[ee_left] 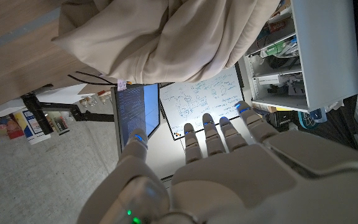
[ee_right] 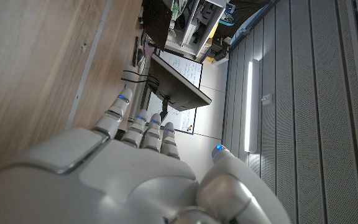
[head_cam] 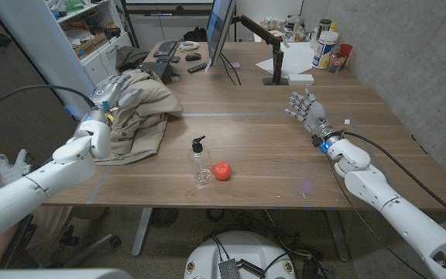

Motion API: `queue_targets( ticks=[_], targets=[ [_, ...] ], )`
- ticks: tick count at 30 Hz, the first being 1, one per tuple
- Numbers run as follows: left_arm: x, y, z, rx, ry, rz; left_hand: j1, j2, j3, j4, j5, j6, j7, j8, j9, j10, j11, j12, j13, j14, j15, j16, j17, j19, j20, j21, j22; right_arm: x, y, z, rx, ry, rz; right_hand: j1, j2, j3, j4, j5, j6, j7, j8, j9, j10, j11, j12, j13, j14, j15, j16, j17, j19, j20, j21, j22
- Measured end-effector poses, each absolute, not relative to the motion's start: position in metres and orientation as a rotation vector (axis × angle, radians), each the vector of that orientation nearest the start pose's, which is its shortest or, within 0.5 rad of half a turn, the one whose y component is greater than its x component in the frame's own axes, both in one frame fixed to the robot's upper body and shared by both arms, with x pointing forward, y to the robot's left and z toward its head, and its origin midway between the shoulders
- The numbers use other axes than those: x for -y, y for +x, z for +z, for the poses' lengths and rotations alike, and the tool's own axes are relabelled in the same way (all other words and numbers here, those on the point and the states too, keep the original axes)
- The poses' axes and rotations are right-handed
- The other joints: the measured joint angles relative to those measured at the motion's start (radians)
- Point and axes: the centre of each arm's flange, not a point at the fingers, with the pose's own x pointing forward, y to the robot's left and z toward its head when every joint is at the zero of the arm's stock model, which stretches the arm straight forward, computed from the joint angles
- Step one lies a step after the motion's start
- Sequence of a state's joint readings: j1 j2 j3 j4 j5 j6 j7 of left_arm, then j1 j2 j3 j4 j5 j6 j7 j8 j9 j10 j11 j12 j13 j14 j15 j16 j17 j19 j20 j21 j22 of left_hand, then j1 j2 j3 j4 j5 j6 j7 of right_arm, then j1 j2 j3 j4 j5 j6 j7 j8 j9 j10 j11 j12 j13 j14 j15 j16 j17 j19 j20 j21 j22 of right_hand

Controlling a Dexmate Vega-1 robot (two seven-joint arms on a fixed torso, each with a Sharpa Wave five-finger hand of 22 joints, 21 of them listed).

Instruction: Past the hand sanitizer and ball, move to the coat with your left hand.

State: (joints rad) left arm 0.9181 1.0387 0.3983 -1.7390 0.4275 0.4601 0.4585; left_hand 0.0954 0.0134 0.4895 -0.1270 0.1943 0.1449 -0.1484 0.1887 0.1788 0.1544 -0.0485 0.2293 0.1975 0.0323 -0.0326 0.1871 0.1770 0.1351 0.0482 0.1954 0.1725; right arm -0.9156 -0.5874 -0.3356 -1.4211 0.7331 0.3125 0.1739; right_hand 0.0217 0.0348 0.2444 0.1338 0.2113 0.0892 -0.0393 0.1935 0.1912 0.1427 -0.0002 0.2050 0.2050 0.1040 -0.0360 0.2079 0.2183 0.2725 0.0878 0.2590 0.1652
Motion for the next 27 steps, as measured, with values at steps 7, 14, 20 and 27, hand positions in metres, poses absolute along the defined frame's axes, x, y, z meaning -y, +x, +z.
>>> queue_targets(
  ticks=[7, 14, 20, 27],
  targets=[
    [-0.424, 0.565, 0.064, 0.526, 1.392, 0.721, 0.000, 0.000, 0.000, 0.000, 0.000, 0.000, 0.000, 0.000, 0.000, 0.000, 0.000, 0.000, 0.000, 0.000, 0.000, 0.000, 0.000, 0.000, 0.000, 0.000, 0.000, 0.294, 0.619, -0.019, 0.651, 0.045, 0.352, 0.000, 0.000, 0.000, 0.000, 0.000, 0.000, 0.000, 0.000, 0.000, 0.000, 0.000, 0.000, 0.000, 0.000, 0.000, 0.000, 0.000, 0.000, 0.000, -0.004, 0.000],
    [-0.425, 0.570, 0.065, 0.522, 1.381, 0.707, 0.000, 0.000, 0.000, 0.000, 0.000, -0.004, 0.004, 0.000, 0.000, -0.005, 0.005, -0.004, 0.000, 0.000, 0.000, 0.000, 0.000, -0.006, 0.006, 0.000, 0.000, 0.298, 0.617, -0.019, 0.652, 0.053, 0.343, 0.004, 0.004, 0.000, 0.000, 0.000, 0.000, 0.000, 0.000, 0.000, 0.000, 0.000, 0.000, 0.000, 0.000, 0.000, 0.000, 0.000, 0.008, 0.000, -0.008, 0.000],
    [-0.425, 0.573, 0.066, 0.515, 1.385, 0.705, 0.000, 0.000, 0.000, 0.000, 0.000, -0.004, 0.004, 0.000, 0.000, -0.005, 0.005, -0.004, 0.000, 0.000, 0.000, 0.000, 0.000, -0.006, 0.006, -0.007, 0.000, 0.299, 0.617, -0.020, 0.651, 0.056, 0.340, 0.004, 0.004, 0.000, 0.000, 0.000, 0.000, 0.000, 0.000, 0.000, 0.000, 0.000, 0.000, 0.000, 0.000, 0.000, 0.000, 0.000, 0.011, 0.000, -0.008, 0.000],
    [-0.427, 0.577, 0.065, 0.503, 1.398, 0.712, 0.000, 0.000, 0.000, 0.000, 0.000, -0.004, 0.004, 0.000, 0.000, -0.005, 0.005, -0.004, 0.000, -0.010, 0.000, -0.006, 0.000, -0.011, 0.000, -0.007, 0.000, 0.300, 0.616, -0.021, 0.651, 0.053, 0.340, 0.004, 0.004, 0.000, 0.000, 0.000, 0.000, 0.000, 0.000, 0.000, 0.000, 0.000, 0.000, 0.000, 0.000, 0.000, 0.000, 0.000, 0.011, 0.000, -0.012, 0.005]
  ],
)
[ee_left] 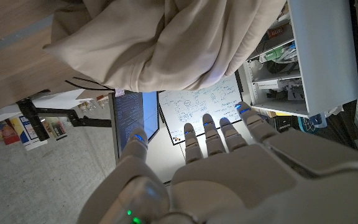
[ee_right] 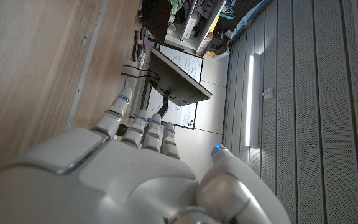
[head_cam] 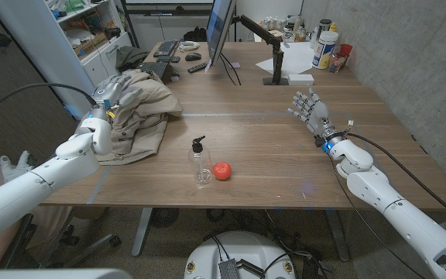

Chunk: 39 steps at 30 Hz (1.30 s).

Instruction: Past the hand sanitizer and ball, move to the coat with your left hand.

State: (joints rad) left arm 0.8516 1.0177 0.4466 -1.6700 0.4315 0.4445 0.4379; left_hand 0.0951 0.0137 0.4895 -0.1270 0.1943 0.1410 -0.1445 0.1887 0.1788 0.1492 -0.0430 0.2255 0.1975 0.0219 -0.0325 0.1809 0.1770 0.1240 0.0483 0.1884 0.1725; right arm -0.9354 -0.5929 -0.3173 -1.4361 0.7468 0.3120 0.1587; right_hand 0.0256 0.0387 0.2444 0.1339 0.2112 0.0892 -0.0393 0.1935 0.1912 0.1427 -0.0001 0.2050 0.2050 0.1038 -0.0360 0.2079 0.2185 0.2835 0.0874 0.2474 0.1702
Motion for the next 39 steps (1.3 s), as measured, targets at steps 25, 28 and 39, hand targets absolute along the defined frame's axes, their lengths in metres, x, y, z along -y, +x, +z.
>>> queue_targets(
  ticks=[25, 28, 39],
  targets=[
    [-0.426, 0.588, 0.060, 0.465, 1.537, 0.816, -0.010, 0.009, -0.006, 0.011, 0.000, -0.027, -0.006, -0.008, 0.000, -0.015, -0.004, -0.008, 0.000, -0.009, -0.001, 0.000, 0.002, -0.005, 0.006, 0.000, 0.000, 0.301, 0.619, -0.025, 0.643, 0.030, 0.346, 0.000, 0.000, -0.004, -0.004, 0.000, 0.000, 0.000, 0.000, 0.000, 0.000, 0.000, 0.000, 0.000, 0.005, -0.005, 0.000, -0.005, 0.000, 0.000, -0.004, 0.000],
    [-0.427, 0.589, 0.060, 0.457, 1.541, 0.827, -0.016, 0.010, -0.007, 0.013, 0.000, -0.029, -0.008, -0.008, 0.000, -0.020, -0.005, -0.008, 0.000, -0.009, -0.001, 0.000, 0.002, -0.005, 0.006, 0.000, 0.000, 0.300, 0.619, -0.025, 0.642, 0.029, 0.346, 0.000, 0.000, -0.004, -0.004, 0.000, 0.000, 0.000, 0.000, 0.000, 0.000, 0.000, 0.000, 0.000, 0.005, -0.005, 0.000, -0.005, 0.003, 0.004, -0.004, 0.000],
    [-0.423, 0.595, 0.058, 0.439, 1.538, 0.849, -0.021, 0.013, -0.010, 0.016, 0.000, -0.045, -0.009, -0.012, 0.000, -0.020, -0.005, -0.008, 0.000, -0.009, -0.001, 0.000, 0.002, -0.005, 0.006, 0.000, 0.000, 0.300, 0.621, -0.026, 0.633, 0.027, 0.349, 0.000, 0.000, -0.004, -0.004, 0.000, 0.000, 0.000, 0.000, 0.000, 0.000, 0.000, 0.000, 0.000, 0.005, -0.005, 0.000, -0.005, 0.003, 0.004, -0.012, 0.000]
  ],
)
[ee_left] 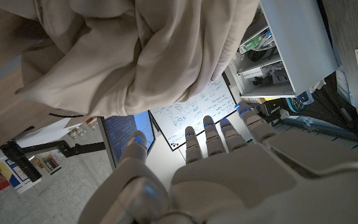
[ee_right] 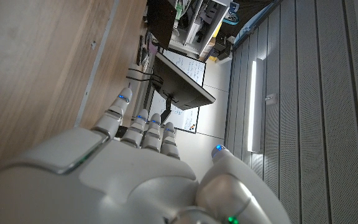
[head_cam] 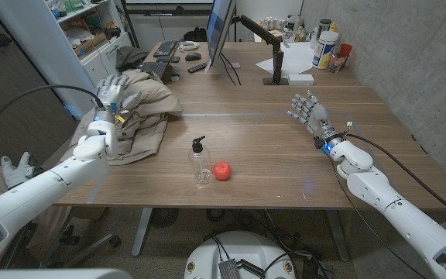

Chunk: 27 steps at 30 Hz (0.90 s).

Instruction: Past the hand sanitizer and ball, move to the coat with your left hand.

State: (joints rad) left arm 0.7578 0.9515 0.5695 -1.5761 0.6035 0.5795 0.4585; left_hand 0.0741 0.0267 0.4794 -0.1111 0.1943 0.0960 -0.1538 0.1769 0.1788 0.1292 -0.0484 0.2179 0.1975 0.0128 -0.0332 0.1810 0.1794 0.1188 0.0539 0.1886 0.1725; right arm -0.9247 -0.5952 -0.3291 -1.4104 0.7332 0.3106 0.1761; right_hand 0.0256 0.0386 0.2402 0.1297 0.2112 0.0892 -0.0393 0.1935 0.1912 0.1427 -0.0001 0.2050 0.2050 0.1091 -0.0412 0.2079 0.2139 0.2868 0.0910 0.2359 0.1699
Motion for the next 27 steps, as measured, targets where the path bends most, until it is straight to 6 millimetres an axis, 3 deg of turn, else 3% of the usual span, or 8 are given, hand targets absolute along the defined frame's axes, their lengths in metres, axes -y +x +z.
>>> queue_targets(
  ticks=[27],
  targets=[
    [-0.410, 0.609, 0.052, 0.403, 1.490, 0.924, -0.012, 0.004, 0.002, 0.015, 0.006, -0.005, 0.005, 0.000, 0.000, 0.000, 0.000, 0.000, 0.005, 0.000, 0.000, 0.000, 0.000, -0.005, 0.005, 0.000, 0.000, 0.300, 0.622, -0.027, 0.625, 0.026, 0.355, 0.000, 0.000, 0.000, 0.000, 0.000, 0.000, 0.000, 0.000, 0.000, 0.000, 0.000, 0.000, 0.000, 0.004, 0.004, 0.000, 0.000, 0.000, 0.000, -0.008, 0.000]
  ],
)
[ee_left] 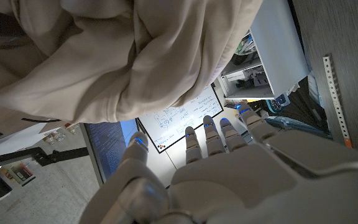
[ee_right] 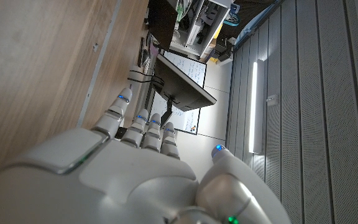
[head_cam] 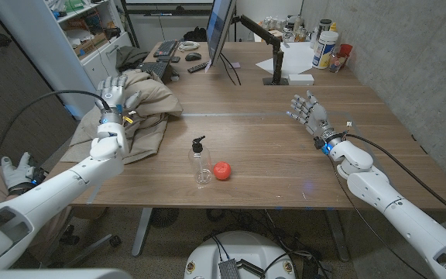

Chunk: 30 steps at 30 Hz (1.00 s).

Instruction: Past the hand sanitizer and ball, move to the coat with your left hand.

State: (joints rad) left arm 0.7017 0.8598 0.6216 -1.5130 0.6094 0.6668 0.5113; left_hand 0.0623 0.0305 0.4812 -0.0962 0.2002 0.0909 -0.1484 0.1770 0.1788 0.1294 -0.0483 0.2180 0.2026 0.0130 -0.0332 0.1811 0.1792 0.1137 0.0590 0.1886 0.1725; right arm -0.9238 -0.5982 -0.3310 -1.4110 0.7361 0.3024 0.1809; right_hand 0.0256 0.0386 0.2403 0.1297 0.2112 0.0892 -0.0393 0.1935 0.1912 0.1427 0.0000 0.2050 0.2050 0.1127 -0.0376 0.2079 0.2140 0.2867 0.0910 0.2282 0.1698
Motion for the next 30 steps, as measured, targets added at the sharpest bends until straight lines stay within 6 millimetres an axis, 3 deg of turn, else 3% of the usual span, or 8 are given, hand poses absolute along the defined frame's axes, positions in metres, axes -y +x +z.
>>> queue_targets(
  ticks=[19, 25, 30],
  targets=[
    [-0.416, 0.612, 0.056, 0.382, 1.451, 0.899, 0.000, 0.000, -0.008, 0.008, 0.007, -0.005, -0.005, 0.005, 0.000, 0.000, 0.000, 0.000, 0.000, 0.000, 0.000, 0.000, 0.000, 0.004, -0.004, 0.000, 0.000, 0.300, 0.623, -0.029, 0.619, 0.025, 0.355, 0.000, 0.000, 0.000, 0.000, 0.000, 0.000, 0.000, 0.000, 0.000, 0.000, 0.000, 0.000, 0.000, 0.000, 0.000, 0.000, 0.000, 0.004, 0.004, 0.000, 0.000],
    [-0.421, 0.613, 0.056, 0.395, 1.437, 0.869, 0.000, 0.000, -0.014, 0.014, 0.011, 0.000, -0.011, 0.005, 0.000, 0.008, 0.000, 0.000, 0.000, 0.000, 0.000, 0.004, 0.000, 0.022, -0.021, 0.004, 0.000, 0.301, 0.623, -0.029, 0.617, 0.024, 0.351, 0.000, 0.000, 0.000, 0.000, 0.000, 0.000, 0.000, 0.000, 0.000, 0.000, 0.000, 0.000, 0.000, 0.000, 0.000, 0.000, 0.000, 0.011, -0.004, -0.007, 0.000],
    [-0.425, 0.614, 0.059, 0.411, 1.437, 0.851, -0.004, -0.005, -0.018, 0.018, 0.014, 0.008, -0.011, 0.012, 0.001, 0.010, -0.002, 0.000, 0.000, 0.000, 0.000, 0.004, 0.000, 0.022, -0.021, 0.004, 0.000, 0.301, 0.624, -0.030, 0.614, 0.022, 0.347, 0.000, 0.000, 0.000, 0.000, 0.000, 0.000, 0.000, 0.000, 0.000, 0.000, 0.000, 0.000, 0.000, 0.000, 0.000, 0.000, 0.000, 0.011, -0.004, -0.007, 0.000]
  ],
)
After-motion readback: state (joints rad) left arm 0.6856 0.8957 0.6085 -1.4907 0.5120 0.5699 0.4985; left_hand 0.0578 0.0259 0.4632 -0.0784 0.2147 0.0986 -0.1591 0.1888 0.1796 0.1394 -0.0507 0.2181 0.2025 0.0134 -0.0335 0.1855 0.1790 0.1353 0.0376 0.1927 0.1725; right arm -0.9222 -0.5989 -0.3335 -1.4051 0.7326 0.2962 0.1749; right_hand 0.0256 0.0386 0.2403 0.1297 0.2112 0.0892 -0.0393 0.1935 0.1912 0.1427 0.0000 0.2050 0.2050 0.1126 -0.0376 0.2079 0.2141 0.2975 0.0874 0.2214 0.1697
